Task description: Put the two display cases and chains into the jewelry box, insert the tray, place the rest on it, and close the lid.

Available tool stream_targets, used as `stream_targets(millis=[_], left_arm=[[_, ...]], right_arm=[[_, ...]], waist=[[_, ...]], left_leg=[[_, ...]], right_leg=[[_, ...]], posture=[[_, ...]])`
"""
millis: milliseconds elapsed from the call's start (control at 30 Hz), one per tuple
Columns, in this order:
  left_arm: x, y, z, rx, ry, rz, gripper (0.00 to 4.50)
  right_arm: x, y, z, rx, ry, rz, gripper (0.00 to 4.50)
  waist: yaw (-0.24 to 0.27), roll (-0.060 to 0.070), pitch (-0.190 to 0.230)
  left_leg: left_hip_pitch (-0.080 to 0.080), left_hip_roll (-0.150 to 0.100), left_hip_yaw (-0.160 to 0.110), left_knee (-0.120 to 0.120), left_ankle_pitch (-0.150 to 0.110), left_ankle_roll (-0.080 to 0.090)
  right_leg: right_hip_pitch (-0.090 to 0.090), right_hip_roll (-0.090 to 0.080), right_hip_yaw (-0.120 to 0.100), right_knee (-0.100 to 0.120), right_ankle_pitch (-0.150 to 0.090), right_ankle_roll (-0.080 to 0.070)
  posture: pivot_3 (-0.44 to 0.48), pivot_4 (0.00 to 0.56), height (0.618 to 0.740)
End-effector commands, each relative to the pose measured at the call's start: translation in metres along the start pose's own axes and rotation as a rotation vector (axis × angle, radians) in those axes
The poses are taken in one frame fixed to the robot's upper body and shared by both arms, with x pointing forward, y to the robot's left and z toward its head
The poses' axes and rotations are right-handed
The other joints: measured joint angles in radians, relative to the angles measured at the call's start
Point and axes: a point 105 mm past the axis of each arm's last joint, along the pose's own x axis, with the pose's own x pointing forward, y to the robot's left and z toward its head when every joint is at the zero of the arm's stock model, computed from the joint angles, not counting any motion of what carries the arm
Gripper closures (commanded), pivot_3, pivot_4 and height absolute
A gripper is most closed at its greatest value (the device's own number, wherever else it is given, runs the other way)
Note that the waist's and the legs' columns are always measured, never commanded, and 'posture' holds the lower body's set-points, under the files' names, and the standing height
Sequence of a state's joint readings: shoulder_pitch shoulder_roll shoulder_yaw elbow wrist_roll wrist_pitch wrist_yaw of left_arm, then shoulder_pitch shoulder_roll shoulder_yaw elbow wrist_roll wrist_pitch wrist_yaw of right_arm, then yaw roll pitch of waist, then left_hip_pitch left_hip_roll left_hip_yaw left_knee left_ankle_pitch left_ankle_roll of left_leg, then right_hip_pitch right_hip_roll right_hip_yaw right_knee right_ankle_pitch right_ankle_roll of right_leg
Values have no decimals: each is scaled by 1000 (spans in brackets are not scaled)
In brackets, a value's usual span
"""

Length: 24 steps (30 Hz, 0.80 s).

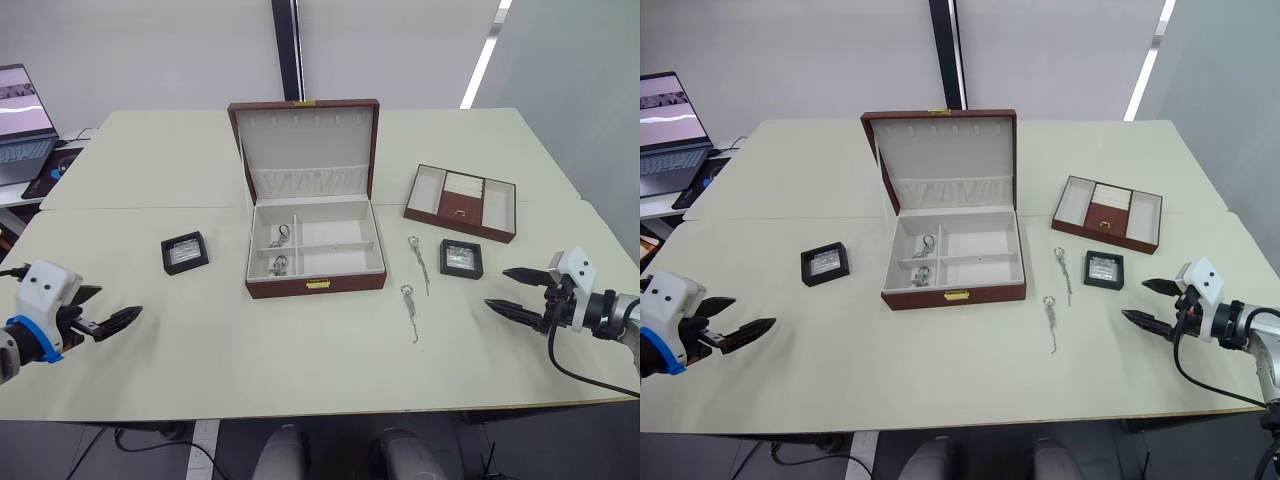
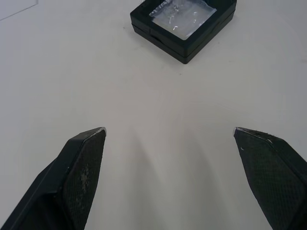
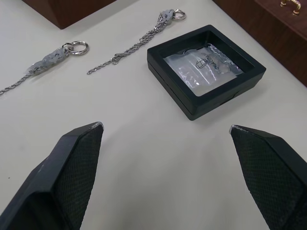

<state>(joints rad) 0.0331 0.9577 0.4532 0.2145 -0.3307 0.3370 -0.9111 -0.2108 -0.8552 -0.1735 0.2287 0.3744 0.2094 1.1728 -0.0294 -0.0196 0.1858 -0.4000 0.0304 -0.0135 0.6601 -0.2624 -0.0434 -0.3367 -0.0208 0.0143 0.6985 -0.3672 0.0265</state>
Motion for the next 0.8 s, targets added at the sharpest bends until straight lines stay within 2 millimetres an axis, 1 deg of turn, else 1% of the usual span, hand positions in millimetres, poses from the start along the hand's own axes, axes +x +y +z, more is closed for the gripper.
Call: stream_targets(millis=[33, 200, 267, 300, 367, 533, 700, 800], left_arm=[[8, -1, 11, 66, -23, -37, 99], [27, -1, 28, 160, -28, -112, 99], [34, 0, 36, 190, -37, -133, 99], [39, 0, 41, 205, -47, -148, 99], [48, -2, 50, 228, -61, -177, 99], [69, -8, 58, 242, -75, -246, 99], [80, -14, 63, 238, -97, -280, 99], [83, -15, 61, 238, -84, -293, 99]], right_arm=[[8, 14, 32, -78, -73, 80, 0], [28, 46, 76, -113, -195, 215, 0], [34, 60, 86, -111, -232, 264, 0], [38, 71, 90, -120, -242, 299, 0], [44, 88, 96, -131, -262, 350, 0], [56, 111, 108, -141, -312, 394, 0], [62, 120, 112, -144, -333, 393, 0], [63, 124, 113, -141, -340, 393, 0]], waist=[[0, 0, 0], [1, 0, 0], [1, 0, 0], [1, 0, 0], [2, 0, 0], [3, 0, 0], [1, 0, 0], [0, 0, 0]], left_leg=[[0, 0, 0, 0, 0, 0], [0, 0, 0, 0, 0, 0], [0, 0, -1, 1, 0, 0], [-1, 0, -1, 1, 0, 0], [-1, 0, -1, 1, 0, 0], [-2, -1, 0, 1, 0, 0], [-2, 0, -1, 2, 0, 0], [-3, 0, -1, 2, 0, 0]], right_leg=[[0, 0, 0, 0, 0, 0], [0, 0, 0, 1, 0, 0], [0, 1, -1, 1, 0, 0], [0, 1, -1, 0, 0, 0], [-1, 1, -1, 0, 0, 0], [-1, 0, 0, 0, 0, 0], [-2, 1, -1, 0, 0, 0], [-3, 1, -1, 1, 0, 0]], posture=[[0, 150, 740], [0, 150, 740], [0, 150, 740], [0, 150, 740], [0, 150, 740], [0, 150, 740], [0, 150, 740], [0, 150, 740]])
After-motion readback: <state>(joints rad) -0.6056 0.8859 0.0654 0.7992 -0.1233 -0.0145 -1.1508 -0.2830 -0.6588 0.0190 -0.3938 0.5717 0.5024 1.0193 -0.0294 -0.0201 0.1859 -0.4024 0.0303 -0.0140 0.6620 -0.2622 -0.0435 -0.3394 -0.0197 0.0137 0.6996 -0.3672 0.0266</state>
